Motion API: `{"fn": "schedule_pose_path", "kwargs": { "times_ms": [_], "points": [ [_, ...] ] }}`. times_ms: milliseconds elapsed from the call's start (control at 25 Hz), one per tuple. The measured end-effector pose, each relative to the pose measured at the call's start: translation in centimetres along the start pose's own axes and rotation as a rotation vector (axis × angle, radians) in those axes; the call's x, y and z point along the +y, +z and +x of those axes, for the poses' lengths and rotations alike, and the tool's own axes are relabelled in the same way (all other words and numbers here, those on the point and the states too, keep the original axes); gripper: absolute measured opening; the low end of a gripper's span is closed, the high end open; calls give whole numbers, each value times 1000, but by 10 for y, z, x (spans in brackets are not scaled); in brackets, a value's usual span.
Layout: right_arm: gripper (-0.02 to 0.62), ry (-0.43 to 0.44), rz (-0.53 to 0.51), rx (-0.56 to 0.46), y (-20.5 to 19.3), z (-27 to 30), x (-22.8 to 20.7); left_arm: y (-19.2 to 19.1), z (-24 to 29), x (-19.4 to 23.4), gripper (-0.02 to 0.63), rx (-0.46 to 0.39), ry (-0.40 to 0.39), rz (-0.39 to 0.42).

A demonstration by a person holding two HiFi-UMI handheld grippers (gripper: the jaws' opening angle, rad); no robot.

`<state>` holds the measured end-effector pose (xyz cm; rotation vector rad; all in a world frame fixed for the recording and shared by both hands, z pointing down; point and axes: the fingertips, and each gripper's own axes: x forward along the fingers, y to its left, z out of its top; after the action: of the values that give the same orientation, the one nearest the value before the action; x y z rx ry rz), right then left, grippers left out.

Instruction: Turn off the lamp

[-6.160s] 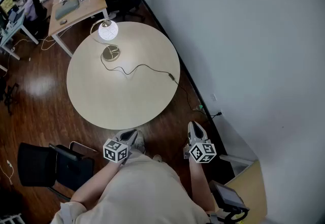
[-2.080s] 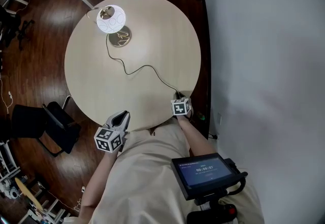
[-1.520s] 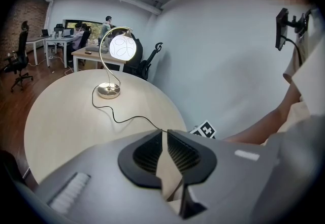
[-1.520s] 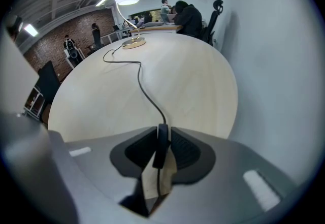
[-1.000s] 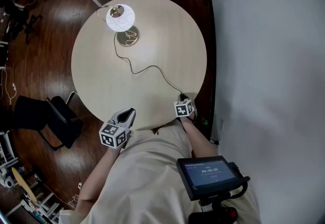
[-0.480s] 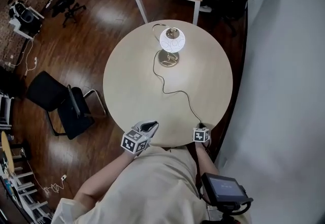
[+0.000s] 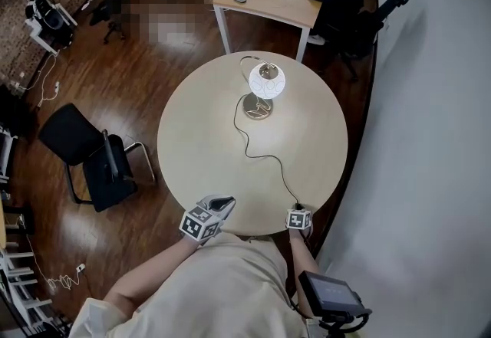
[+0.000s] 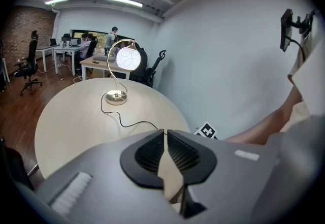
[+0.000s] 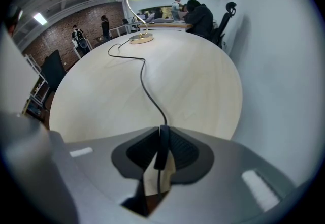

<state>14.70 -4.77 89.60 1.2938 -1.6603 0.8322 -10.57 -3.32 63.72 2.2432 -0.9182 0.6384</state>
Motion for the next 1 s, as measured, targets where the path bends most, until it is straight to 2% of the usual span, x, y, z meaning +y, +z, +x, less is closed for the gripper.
{"fn": "schedule_pose_path", "kwargs": {
  "times_ms": [1000],
  "points": [
    [61,28,41,-26,-6,-8,5,-14,-7,-10,11,11,-2,14]
  ]
}}
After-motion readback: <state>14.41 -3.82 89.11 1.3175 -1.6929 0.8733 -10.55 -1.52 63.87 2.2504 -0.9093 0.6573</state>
